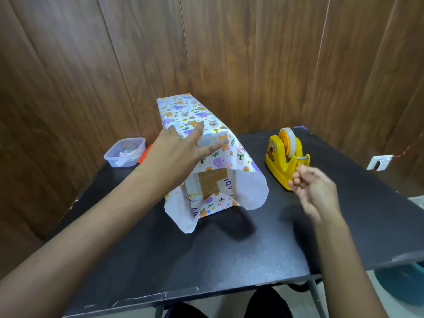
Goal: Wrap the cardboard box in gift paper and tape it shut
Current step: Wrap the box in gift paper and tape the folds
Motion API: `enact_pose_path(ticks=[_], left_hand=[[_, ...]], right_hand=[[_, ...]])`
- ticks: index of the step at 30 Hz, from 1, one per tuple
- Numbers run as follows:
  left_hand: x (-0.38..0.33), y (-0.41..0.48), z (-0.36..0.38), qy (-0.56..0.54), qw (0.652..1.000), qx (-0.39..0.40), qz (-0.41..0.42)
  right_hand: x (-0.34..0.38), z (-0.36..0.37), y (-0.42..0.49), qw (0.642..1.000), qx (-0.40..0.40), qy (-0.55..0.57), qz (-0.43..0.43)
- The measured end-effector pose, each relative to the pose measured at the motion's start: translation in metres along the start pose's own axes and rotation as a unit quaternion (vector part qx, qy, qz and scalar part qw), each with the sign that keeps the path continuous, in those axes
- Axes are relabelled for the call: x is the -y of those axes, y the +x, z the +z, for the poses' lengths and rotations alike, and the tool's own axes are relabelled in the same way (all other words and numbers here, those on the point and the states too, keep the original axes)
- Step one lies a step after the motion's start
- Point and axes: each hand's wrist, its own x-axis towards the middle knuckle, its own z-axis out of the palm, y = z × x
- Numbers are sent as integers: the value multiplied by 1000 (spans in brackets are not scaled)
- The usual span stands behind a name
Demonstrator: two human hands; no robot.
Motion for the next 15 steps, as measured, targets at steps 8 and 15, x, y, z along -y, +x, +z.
enact_pose_path(ticks=[8,15], left_hand=[[0,1,4,6,1000,-4,0],[-2,1,4,5,1000,-2,1]], right_hand=[[-14,69,-106,948,273,-156,-53],[-58,99,-90,945,213,-242,-53]])
